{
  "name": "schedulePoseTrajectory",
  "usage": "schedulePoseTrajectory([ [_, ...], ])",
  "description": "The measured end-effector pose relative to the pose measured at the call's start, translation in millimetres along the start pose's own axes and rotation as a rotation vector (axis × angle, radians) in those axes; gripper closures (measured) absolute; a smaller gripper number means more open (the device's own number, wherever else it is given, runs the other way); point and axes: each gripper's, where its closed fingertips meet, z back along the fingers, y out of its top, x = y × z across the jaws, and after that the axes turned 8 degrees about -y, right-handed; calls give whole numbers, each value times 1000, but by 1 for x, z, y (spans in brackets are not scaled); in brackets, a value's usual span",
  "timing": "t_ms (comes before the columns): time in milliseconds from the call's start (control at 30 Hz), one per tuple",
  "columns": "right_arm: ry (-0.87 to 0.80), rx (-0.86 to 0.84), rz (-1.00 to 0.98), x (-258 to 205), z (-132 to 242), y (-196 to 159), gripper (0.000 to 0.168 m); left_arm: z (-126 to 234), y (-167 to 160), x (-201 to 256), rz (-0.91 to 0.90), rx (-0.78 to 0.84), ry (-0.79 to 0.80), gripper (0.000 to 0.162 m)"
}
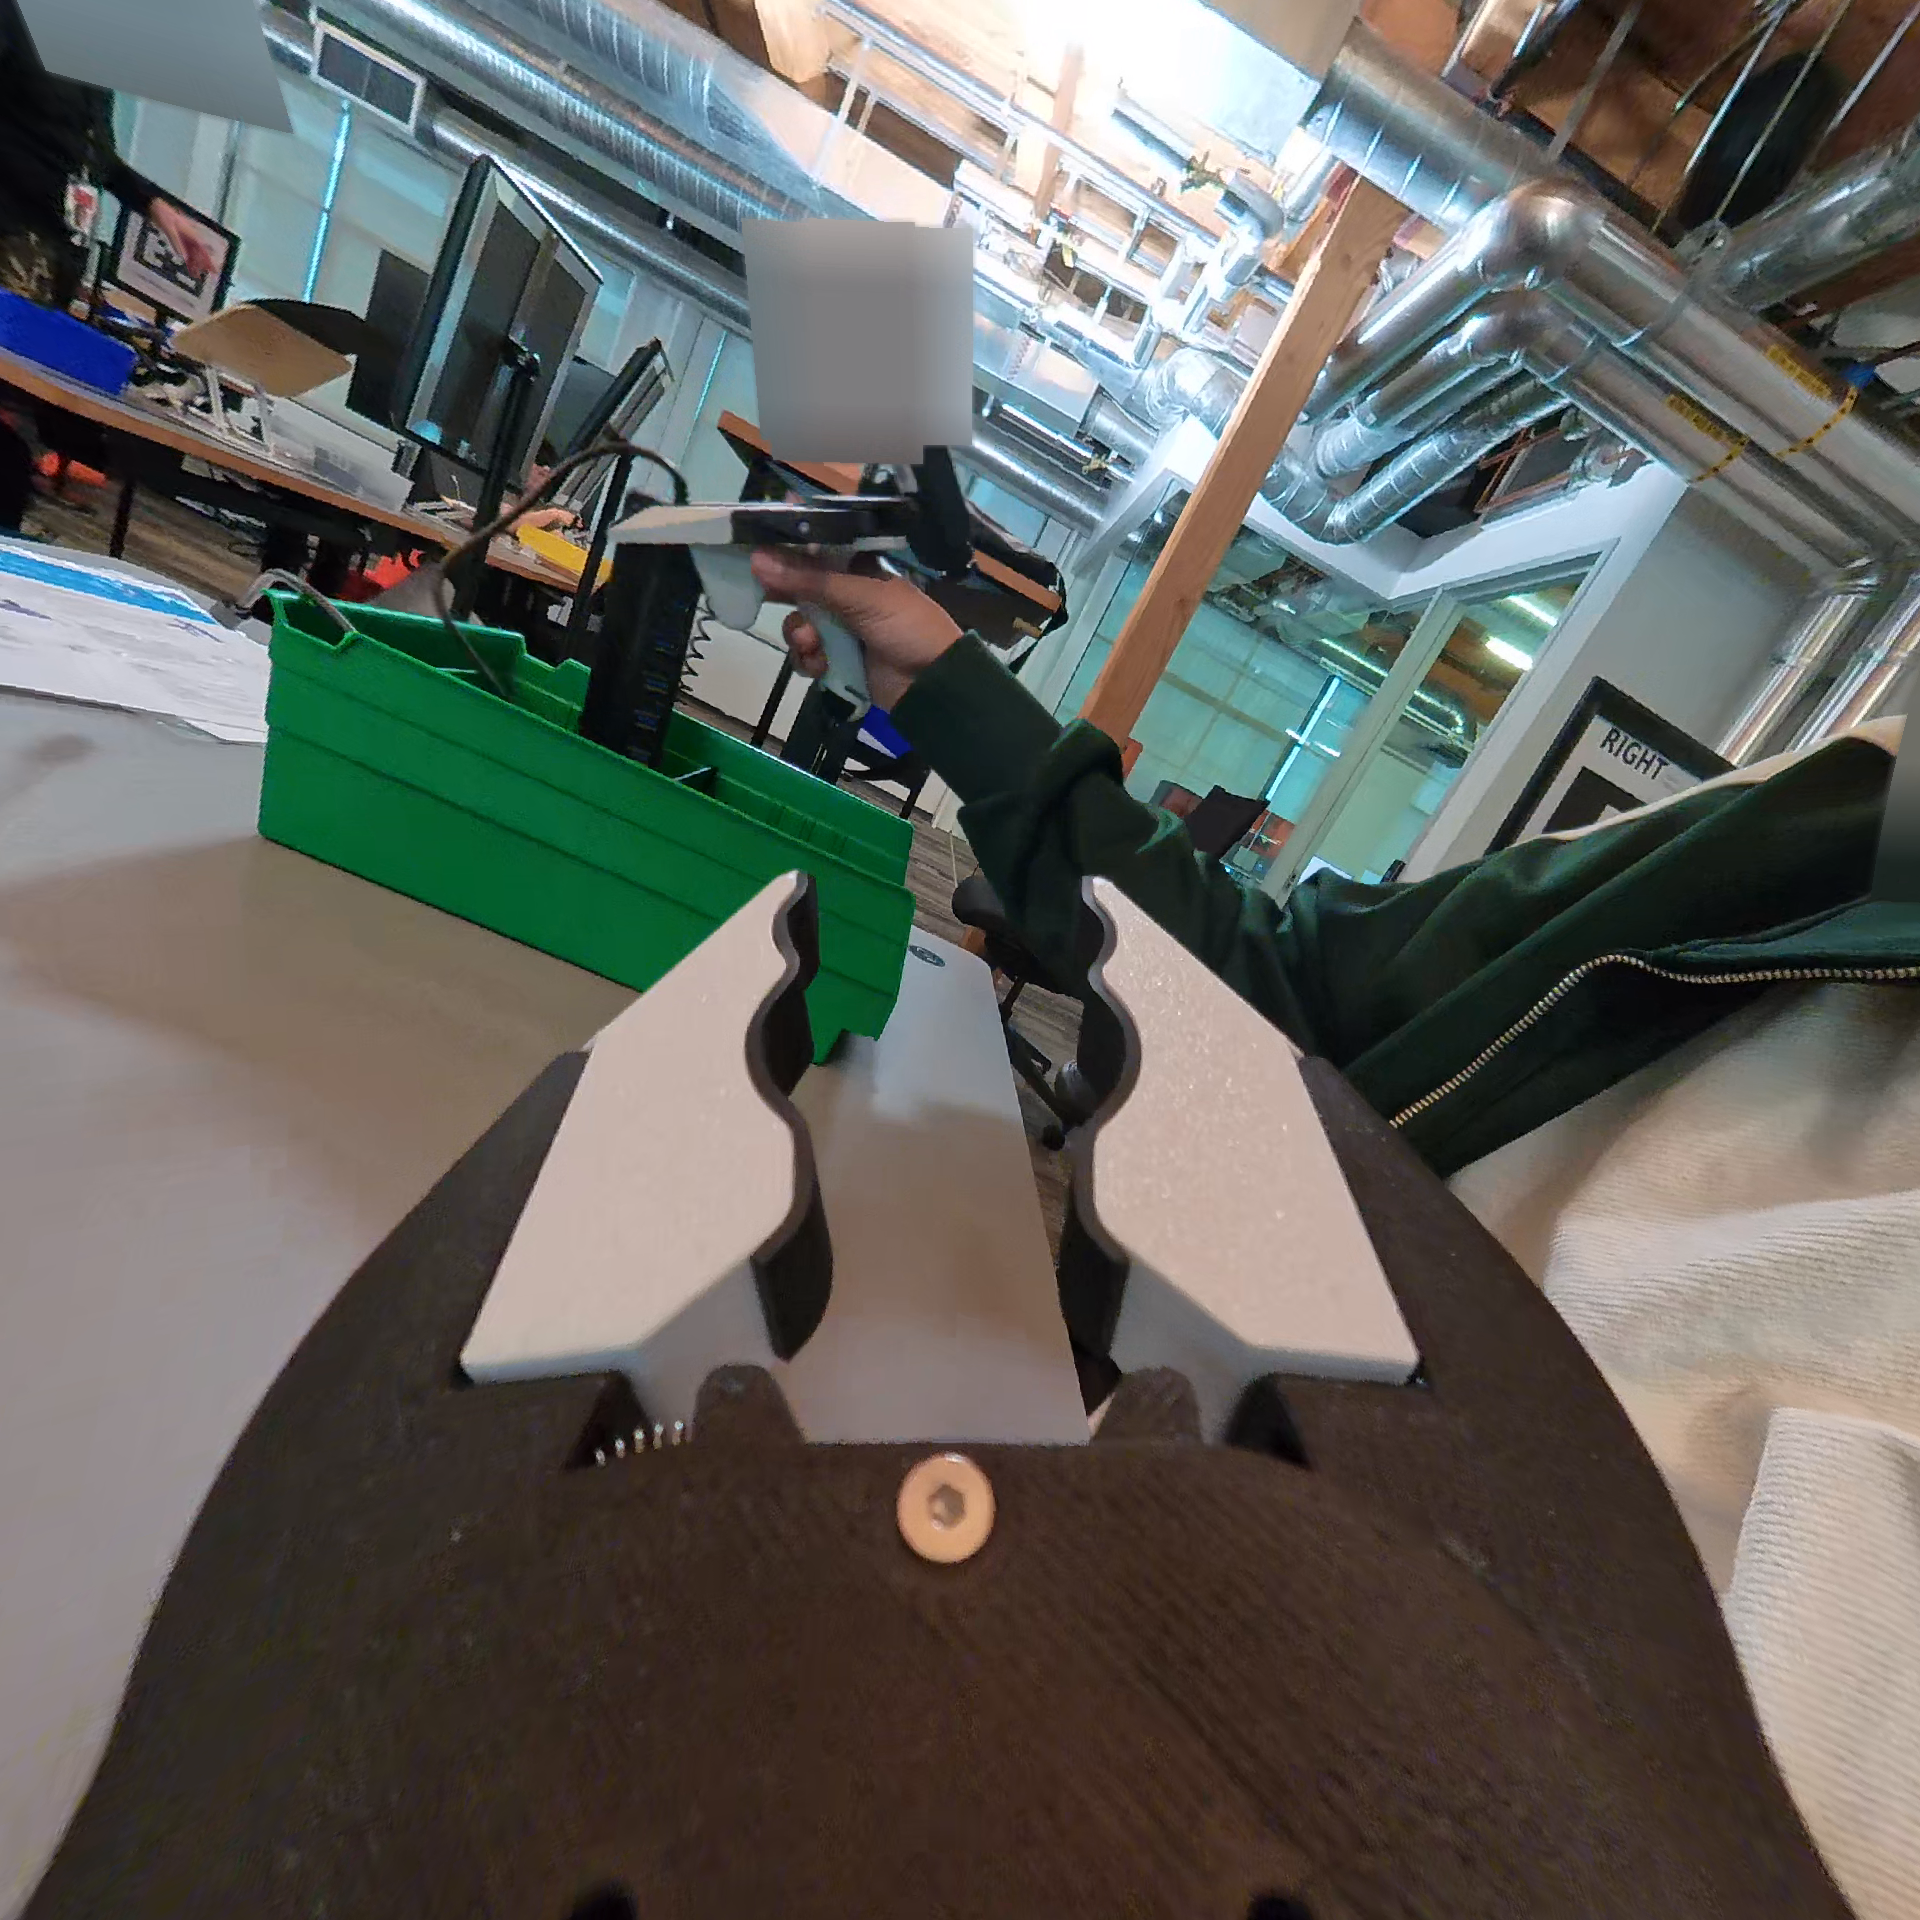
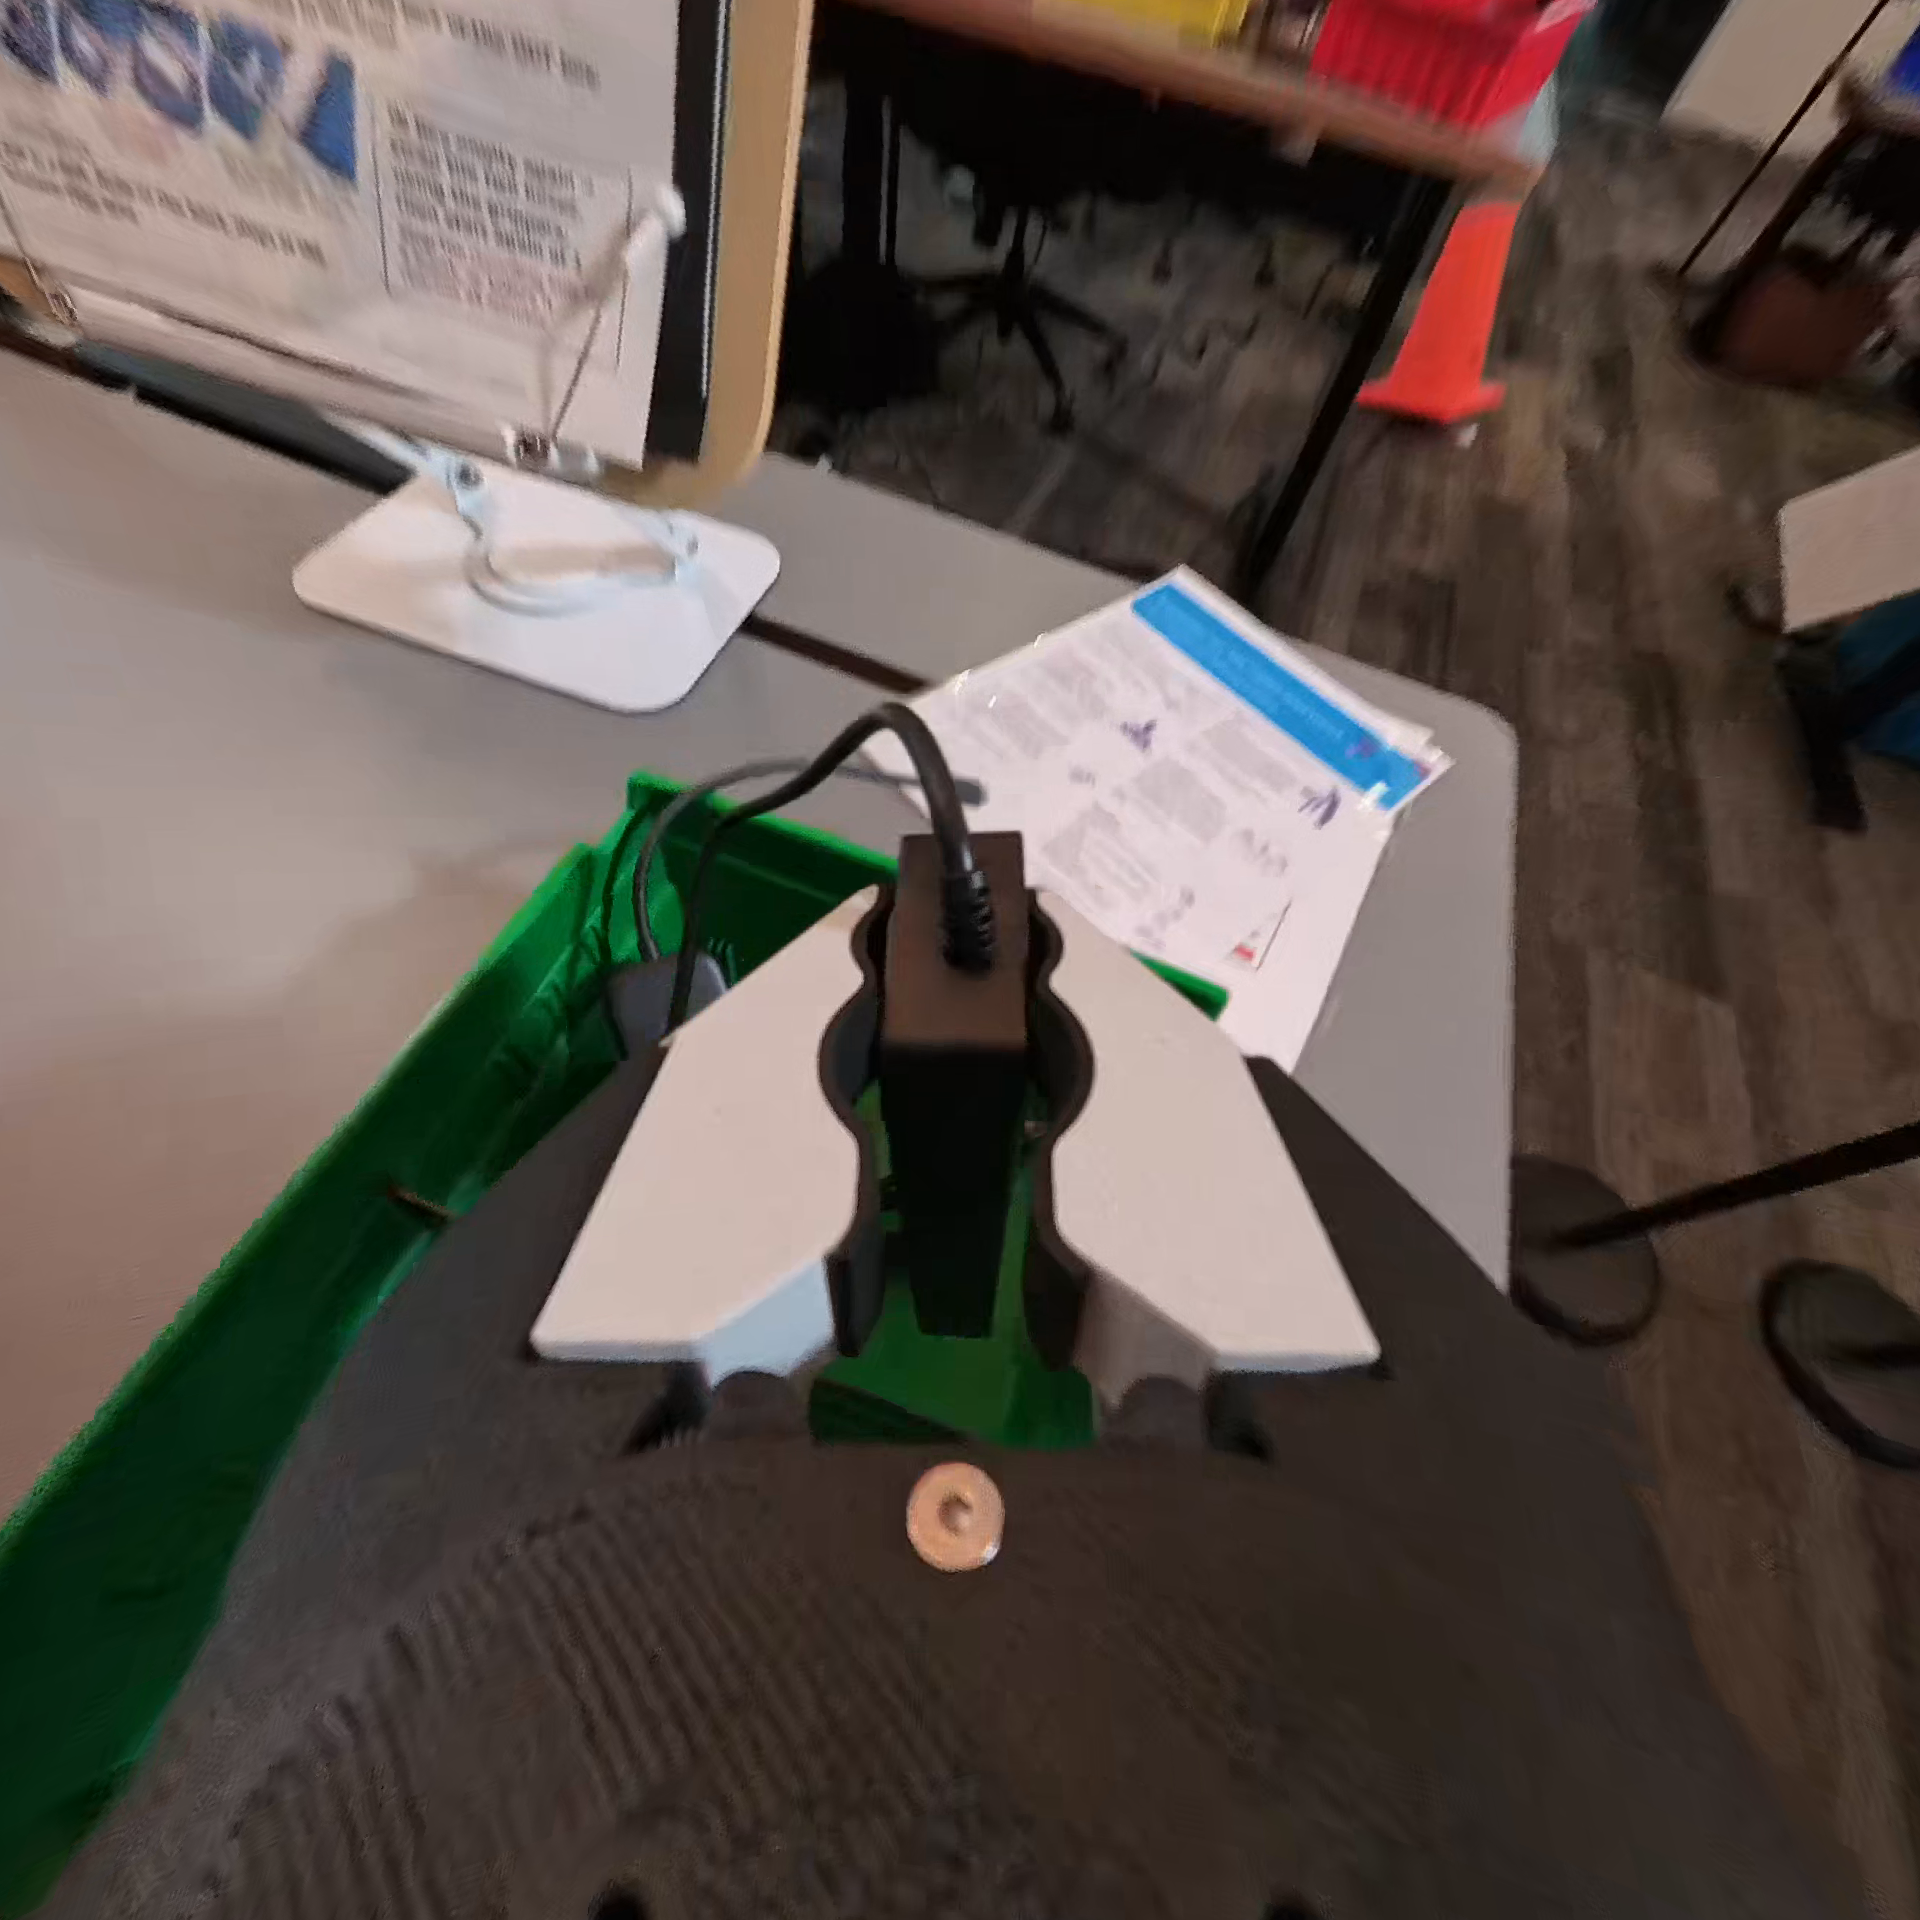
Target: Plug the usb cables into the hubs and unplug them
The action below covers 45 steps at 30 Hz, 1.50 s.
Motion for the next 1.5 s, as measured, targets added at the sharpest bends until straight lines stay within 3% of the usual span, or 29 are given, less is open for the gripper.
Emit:
schedulePoseTrajectory([
  [67, 47, -62, -60, -2, -12, -14, 145, 0, -1, -1, 7, -3, 0, 114],
  [267, 56, -7, -283, 22, -23, -20, 145, 4, -1, -1, 12, 3, 11, 115],
  [567, 10, -85, -346, 41, -23, -52, 132, 7, 0, -4, 27, 15, 24, 115],
  [700, -1, -64, -379, 46, -19, -51, 133, 5, -2, -3, 28, 5, 25, 115],
  [1000, -51, -62, -503, 64, -4, -60, 113, 6, -3, -5, 34, 7, 32, 115],
  [1500, -39, -48, -594, 73, 36, -80, 101, 5, -5, -5, 41, 3, 36, 115],
])
